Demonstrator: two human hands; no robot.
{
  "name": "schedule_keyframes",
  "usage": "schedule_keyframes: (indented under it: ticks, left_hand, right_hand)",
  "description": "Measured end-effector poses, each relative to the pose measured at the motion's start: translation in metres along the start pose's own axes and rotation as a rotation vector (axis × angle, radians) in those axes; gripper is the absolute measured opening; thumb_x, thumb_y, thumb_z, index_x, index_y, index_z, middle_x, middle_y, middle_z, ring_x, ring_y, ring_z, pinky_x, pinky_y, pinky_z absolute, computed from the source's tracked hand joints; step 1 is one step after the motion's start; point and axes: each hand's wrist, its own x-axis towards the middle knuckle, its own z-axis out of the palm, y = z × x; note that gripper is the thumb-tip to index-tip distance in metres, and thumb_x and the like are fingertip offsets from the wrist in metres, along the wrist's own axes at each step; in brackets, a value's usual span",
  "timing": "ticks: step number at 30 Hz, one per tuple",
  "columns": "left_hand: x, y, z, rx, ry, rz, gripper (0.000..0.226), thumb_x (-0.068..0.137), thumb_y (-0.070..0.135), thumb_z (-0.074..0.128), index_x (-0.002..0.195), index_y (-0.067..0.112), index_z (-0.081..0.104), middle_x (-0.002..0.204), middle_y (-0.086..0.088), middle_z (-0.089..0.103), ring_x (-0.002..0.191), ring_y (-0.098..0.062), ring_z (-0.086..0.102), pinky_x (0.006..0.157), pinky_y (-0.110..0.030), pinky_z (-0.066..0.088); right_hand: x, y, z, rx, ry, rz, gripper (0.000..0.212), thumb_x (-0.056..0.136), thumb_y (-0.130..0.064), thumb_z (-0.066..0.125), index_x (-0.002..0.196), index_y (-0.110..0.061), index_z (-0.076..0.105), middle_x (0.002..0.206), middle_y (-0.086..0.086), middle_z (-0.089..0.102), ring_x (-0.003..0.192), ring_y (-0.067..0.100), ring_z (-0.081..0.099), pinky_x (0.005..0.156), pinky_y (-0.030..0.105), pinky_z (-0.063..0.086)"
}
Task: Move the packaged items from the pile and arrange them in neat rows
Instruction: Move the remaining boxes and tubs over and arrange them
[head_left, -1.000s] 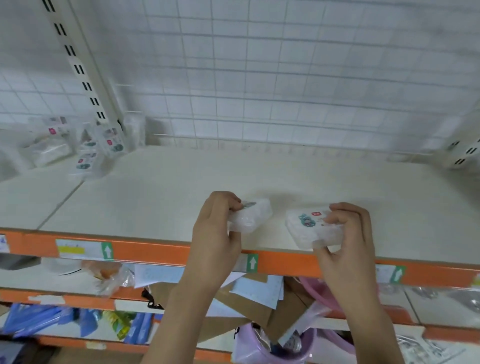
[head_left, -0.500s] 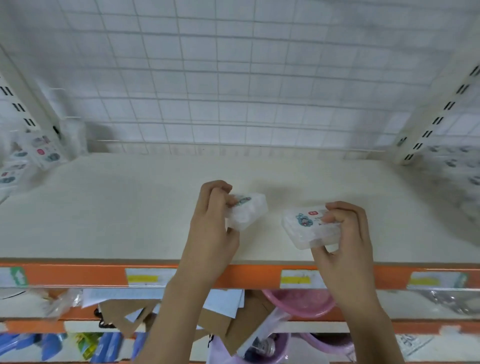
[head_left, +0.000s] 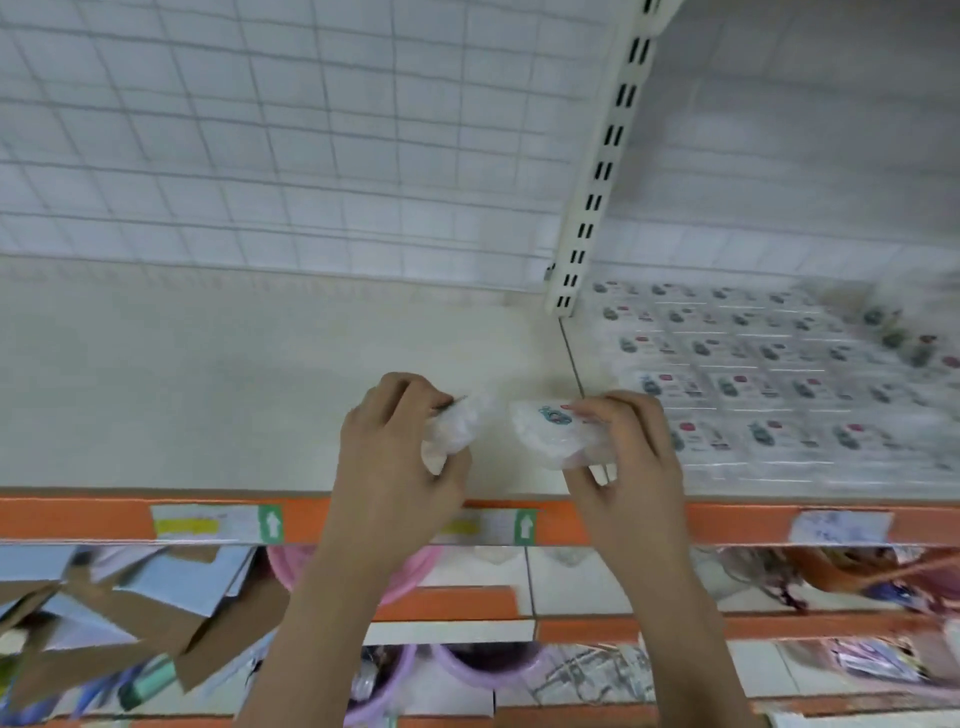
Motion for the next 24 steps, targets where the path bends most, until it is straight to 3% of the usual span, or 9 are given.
schedule_keyframes:
  ticks: [3, 8, 13, 17, 20, 24]
  left_hand:
    - [0.005, 0.014, 0.008, 0.123, 0.027, -0.032, 0.024, 0.073, 0.029, 0.052, 0.092, 0.015, 0.056, 0.084, -0.003, 0.061, 0.073, -0.027, 0.057, 0.063, -0.039, 0.048]
    - [0.016, 0.032, 0.015, 0.061, 0.058, -0.095, 0.047, 0.074, 0.016, 0.061, 0.118, 0.026, 0.046, 0.102, -0.002, 0.063, 0.077, -0.025, 0.060, 0.066, -0.027, 0.046]
    - [0.029, 0.051, 0.033, 0.018, 0.052, -0.080, 0.061, 0.073, 0.015, 0.059, 0.132, 0.025, 0.043, 0.095, 0.004, 0.045, 0.072, -0.006, 0.041, 0.062, -0.021, 0.039]
    - [0.041, 0.077, 0.059, 0.005, 0.025, -0.041, 0.050, 0.071, 0.015, 0.057, 0.121, 0.022, 0.050, 0.097, 0.001, 0.047, 0.075, -0.002, 0.040, 0.065, -0.003, 0.032]
    - [0.050, 0.102, 0.089, 0.007, 0.036, -0.019, 0.034, 0.071, 0.015, 0.058, 0.104, 0.013, 0.053, 0.098, -0.001, 0.054, 0.075, -0.005, 0.045, 0.062, -0.005, 0.039]
    - [0.058, 0.150, 0.144, 0.012, 0.041, 0.000, 0.027, 0.071, 0.015, 0.061, 0.098, 0.010, 0.057, 0.093, -0.001, 0.061, 0.075, -0.011, 0.052, 0.060, -0.011, 0.039]
  right_hand:
    - [0.000, 0.014, -0.011, 0.034, -0.010, 0.016, 0.035, 0.068, 0.002, 0.058, 0.102, -0.006, 0.060, 0.106, 0.003, 0.049, 0.097, 0.002, 0.047, 0.088, 0.007, 0.035]
    - [0.006, 0.031, -0.022, 0.015, -0.036, 0.027, 0.036, 0.070, -0.005, 0.061, 0.105, -0.010, 0.060, 0.107, 0.006, 0.054, 0.100, 0.013, 0.051, 0.088, 0.016, 0.040]
    - [0.013, 0.051, -0.049, -0.008, 0.002, 0.030, 0.033, 0.076, -0.015, 0.058, 0.108, -0.012, 0.058, 0.108, 0.004, 0.054, 0.099, 0.009, 0.049, 0.086, 0.009, 0.036]
    - [0.019, 0.078, -0.076, -0.001, 0.053, 0.043, 0.034, 0.076, -0.013, 0.061, 0.109, -0.014, 0.056, 0.110, 0.001, 0.053, 0.098, 0.012, 0.052, 0.082, 0.014, 0.041]
    - [0.023, 0.109, -0.102, -0.005, 0.066, 0.041, 0.033, 0.078, -0.019, 0.058, 0.111, -0.018, 0.053, 0.110, 0.000, 0.052, 0.097, 0.008, 0.050, 0.082, 0.004, 0.037]
    - [0.026, 0.164, -0.151, -0.046, 0.058, 0.038, 0.034, 0.076, -0.011, 0.063, 0.109, -0.011, 0.056, 0.107, 0.001, 0.052, 0.094, 0.003, 0.047, 0.081, 0.001, 0.034]
